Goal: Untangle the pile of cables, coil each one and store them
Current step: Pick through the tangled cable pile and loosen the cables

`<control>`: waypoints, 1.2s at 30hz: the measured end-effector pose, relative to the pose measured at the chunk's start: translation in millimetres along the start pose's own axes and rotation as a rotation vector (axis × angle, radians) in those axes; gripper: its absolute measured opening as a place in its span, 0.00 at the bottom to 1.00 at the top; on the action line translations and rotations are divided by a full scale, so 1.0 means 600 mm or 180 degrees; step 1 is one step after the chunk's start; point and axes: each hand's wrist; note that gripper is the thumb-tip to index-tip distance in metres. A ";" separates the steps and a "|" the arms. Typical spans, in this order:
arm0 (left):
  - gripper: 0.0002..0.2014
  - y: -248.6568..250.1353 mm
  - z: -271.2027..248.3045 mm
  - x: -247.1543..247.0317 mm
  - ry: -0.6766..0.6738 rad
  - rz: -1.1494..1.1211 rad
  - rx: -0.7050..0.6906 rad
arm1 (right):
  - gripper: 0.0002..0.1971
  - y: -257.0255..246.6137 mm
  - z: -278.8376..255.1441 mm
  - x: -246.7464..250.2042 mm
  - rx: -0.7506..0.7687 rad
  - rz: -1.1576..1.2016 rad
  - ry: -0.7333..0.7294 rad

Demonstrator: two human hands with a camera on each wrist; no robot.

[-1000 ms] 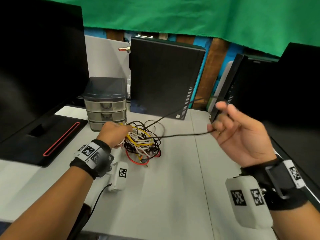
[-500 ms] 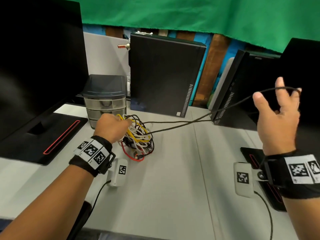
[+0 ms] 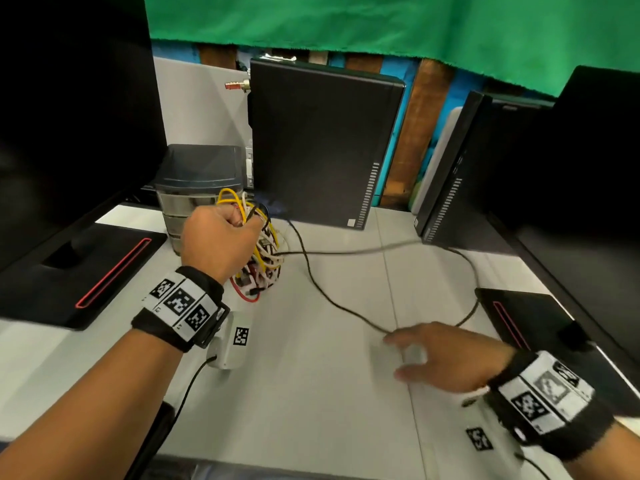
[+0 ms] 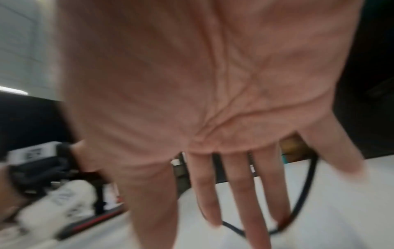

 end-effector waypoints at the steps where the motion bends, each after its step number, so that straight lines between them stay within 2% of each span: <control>1: 0.23 0.007 -0.003 0.000 0.0035 -0.0045 -0.0067 | 0.29 -0.026 -0.007 0.004 0.0253 0.0120 -0.0159; 2: 0.23 0.012 -0.006 0.001 0.0066 -0.0077 -0.0134 | 0.27 -0.053 -0.015 0.017 0.0494 0.0369 -0.0118; 4: 0.23 0.020 -0.013 0.003 0.0084 -0.0114 -0.0286 | 0.19 -0.104 -0.029 0.055 0.0966 0.1026 0.0326; 7: 0.24 0.029 -0.028 -0.002 -0.0014 -0.0075 -0.0449 | 0.11 -0.151 -0.026 0.113 0.1433 0.1503 0.1635; 9: 0.23 0.034 -0.039 -0.006 -0.0093 -0.0080 -0.0551 | 0.07 -0.163 0.001 0.140 0.1358 0.1302 0.2523; 11: 0.23 0.040 -0.049 -0.009 -0.0150 -0.0109 -0.0682 | 0.05 -0.159 0.048 0.157 0.1058 0.1057 0.2984; 13: 0.24 0.044 -0.056 -0.010 -0.0234 -0.0204 -0.0815 | 0.05 -0.144 0.097 0.164 0.0672 0.0899 0.2958; 15: 0.25 0.045 -0.061 -0.010 -0.0312 -0.0319 -0.0926 | 0.12 -0.128 0.137 0.162 0.0314 0.0638 0.2710; 17: 0.25 0.045 -0.062 -0.009 -0.0332 -0.0404 -0.1007 | 0.18 -0.117 0.161 0.153 0.0166 0.0434 0.2504; 22: 0.24 0.041 -0.058 -0.011 -0.0304 -0.0406 -0.0921 | 0.07 -0.109 0.162 0.137 0.0486 0.0751 0.2538; 26: 0.25 0.020 -0.034 -0.019 -0.0109 -0.0474 -0.0349 | 0.08 -0.117 0.125 0.130 0.0874 0.0775 0.2321; 29: 0.24 -0.001 -0.016 -0.016 -0.0094 -0.0477 0.0028 | 0.09 -0.090 0.100 0.133 0.0756 0.1076 0.2619; 31: 0.22 -0.006 -0.010 -0.011 -0.0081 -0.0473 0.0144 | 0.10 -0.050 0.091 0.138 0.0407 0.1654 0.3096; 33: 0.20 -0.005 -0.007 -0.006 -0.0115 -0.0502 0.0193 | 0.04 -0.014 0.087 0.140 -0.0010 0.2108 0.3586; 34: 0.20 -0.004 -0.005 -0.005 -0.0153 -0.0514 0.0208 | 0.07 -0.006 0.084 0.137 -0.0230 0.2008 0.3710; 36: 0.21 0.004 -0.005 -0.007 -0.0274 -0.0566 0.0249 | 0.16 -0.014 0.077 0.123 -0.0293 0.1568 0.3484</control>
Point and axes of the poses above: each hand's wrist, its own z-axis towards the middle knuckle, its own x-axis out of the back of the hand, y = z × x, and after that the axes turned 9 degrees about x, right-handed
